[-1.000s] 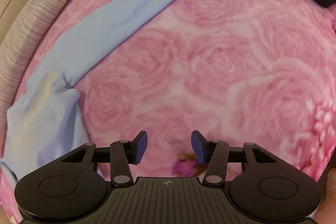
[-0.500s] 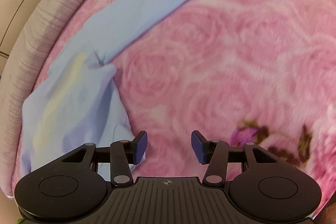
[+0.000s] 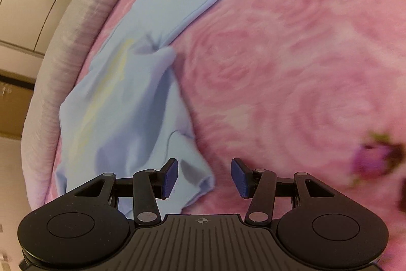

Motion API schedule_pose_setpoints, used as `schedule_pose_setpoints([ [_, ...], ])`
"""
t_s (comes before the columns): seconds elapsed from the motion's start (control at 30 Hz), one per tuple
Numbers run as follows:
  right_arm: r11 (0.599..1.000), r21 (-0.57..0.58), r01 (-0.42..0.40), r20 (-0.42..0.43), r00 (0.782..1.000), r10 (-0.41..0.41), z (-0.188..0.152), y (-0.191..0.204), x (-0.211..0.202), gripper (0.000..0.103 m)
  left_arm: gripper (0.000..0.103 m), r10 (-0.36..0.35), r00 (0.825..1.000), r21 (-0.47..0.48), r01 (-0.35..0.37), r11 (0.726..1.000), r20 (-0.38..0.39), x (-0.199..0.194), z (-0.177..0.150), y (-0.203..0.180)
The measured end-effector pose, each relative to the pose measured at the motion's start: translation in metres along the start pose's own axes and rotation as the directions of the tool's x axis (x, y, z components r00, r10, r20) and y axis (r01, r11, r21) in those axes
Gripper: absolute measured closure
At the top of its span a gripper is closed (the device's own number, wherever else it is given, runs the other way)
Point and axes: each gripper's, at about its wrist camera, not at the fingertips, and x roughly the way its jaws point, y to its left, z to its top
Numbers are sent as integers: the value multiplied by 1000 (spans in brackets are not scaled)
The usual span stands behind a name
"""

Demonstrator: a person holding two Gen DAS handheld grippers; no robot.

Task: Fold clothes
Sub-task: 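Grasp the sweatshirt hem with both grippers and pull it straight, then hold the hem with both grippers and pull it taut, then open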

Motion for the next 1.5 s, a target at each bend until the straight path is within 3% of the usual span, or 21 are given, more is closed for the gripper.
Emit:
schedule_pose_setpoints([
  [0.03, 1000, -26, -5, 11, 1000, 6, -2, 4, 4, 59, 95, -2, 1000, 17, 2, 1000, -9, 2, -1, -6],
  [0.07, 999, -48, -4, 10, 1000, 5, -2, 8, 5, 99, 95, 4, 1000, 30, -3, 1000, -19, 0, -3, -11],
  [0.2, 992, -129, -15, -2, 1000, 14, 2, 22, -15, 98, 96, -8, 1000, -68, 9, 998, 11, -42, -12, -20],
  [0.27, 984, -170, -44, -8, 999, 44, 11, 28, -54, 98, 98, -70, 996, -165, 79, 983, 58, -84, -15, -21],
  [0.33, 974, -211, -77, -17, 997, 75, 20, 36, -94, 98, 102, -145, 981, -295, 177, 939, 126, -136, -24, -25],
  [0.43, 945, -320, -70, -69, 996, 51, 29, 47, -146, 99, 102, -173, 976, -433, 214, 876, 131, -185, -53, -33],
  [0.5, 944, -330, -20, -155, 987, -33, 27, 35, -148, 98, 101, -156, 987, -495, 155, 855, 39, -186, -83, -39],
  [0.57, 946, -322, 45, -244, 961, -129, 21, 16, -142, 95, 101, -64, 991, -484, 0, 875, -114, -168, -114, -48],
  [0.63, 923, -354, 152, -283, 923, -260, 9, -3, -127, 77, 100, 5, 978, -447, -101, 889, -210, -147, -138, -57],
  [0.7, 904, -377, 202, -256, 915, -311, 0, -19, -123, 66, 90, 28, 974, -425, -123, 897, -224, -132, -152, -65],
  [0.73, 909, -364, 204, -245, 920, -305, -2, -27, -123, 62, 78, 28, 977, -428, -118, 896, -209, -128, -156, -67],
  [0.8, 929, -316, 192, -230, 935, -271, -4, -44, -123, 57, 68, 40, 986, -438, -108, 893, -162, -124, -161, -69],
  [0.9, 951, -249, 182, -192, 953, -233, 0, -64, -122, 56, 67, 101, 988, -427, -144, 893, -120, -115, -161, -66],
  [1.0, 971, -203, 129, -150, 976, -161, 3, -77, -119, 55, 64, 142, 986, -454, -166, 876, -87, -112, -164, -59],
  [1.13, 985, -172, 24, -118, 992, -45, 5, -83, -107, 55, 64, 159, 985, -500, -172, 849, -69, -100, -163, -49],
  [1.27, 990, -133, -38, -148, 989, 18, -5, -89, -81, 57, 67, 134, 988, -533, -154, 832, -76, -78, -165, -46],
  [1.3, 991, -125, -53, -161, 986, 33, -8, -88, -75, 84, 71, 128, 990, -535, -143, 833, -66, -78, -166, -46],
  [1.33, 991, -117, -69, -174, 984, 47, -12, -88, -69, 98, 86, 119, 991, -528, -137, 838, -68, -77, -165, -47],
  [1.4, 986, -165, -34, -163, 987, 7, -15, -77, -68, 98, 98, 100, 992, -512, -124, 850, -75, -77, -163, -48],
  [1.5, 965, -263, 5, -134, 990, -41, -10, -56, -88, 98, 101, 50, 998, -554, -69, 830, -49, -93, -164, -44],
])
